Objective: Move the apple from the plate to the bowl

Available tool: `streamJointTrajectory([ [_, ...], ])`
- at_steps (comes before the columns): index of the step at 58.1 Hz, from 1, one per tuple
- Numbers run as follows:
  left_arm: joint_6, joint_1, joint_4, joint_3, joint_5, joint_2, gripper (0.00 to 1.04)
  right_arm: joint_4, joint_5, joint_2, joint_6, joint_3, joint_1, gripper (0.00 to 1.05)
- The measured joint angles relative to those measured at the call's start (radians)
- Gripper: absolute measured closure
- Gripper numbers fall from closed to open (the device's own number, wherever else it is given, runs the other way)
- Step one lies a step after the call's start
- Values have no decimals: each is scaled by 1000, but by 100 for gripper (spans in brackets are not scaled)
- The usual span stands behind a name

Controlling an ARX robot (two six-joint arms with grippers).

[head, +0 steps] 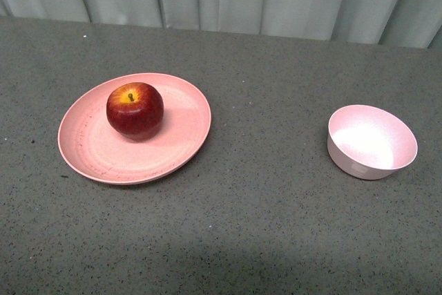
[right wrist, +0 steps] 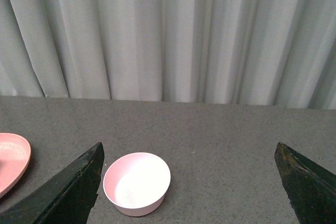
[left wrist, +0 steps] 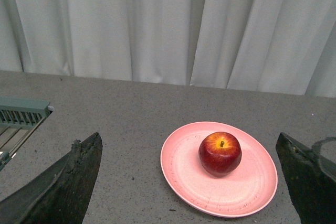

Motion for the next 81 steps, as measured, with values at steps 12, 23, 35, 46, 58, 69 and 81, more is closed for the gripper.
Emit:
streamJointTrajectory([
  [12, 0, 0, 0, 0, 0, 0, 7, 0, 0, 0, 0, 0, 0, 9],
  [23, 0, 0, 0, 0, 0, 0, 7, 0, 0, 0, 0, 0, 0, 9],
  [35, 0, 0, 0, 0, 0, 0, 7, 0, 0, 0, 0, 0, 0, 9],
  [46, 0, 0, 0, 0, 0, 0, 7, 0, 0, 0, 0, 0, 0, 9],
  [58, 0, 0, 0, 0, 0, 0, 7, 0, 0, 0, 0, 0, 0, 9],
  [69, 0, 0, 0, 0, 0, 0, 7, 0, 0, 0, 0, 0, 0, 9],
  [81, 0, 0, 0, 0, 0, 0, 7, 0, 0, 0, 0, 0, 0, 9],
])
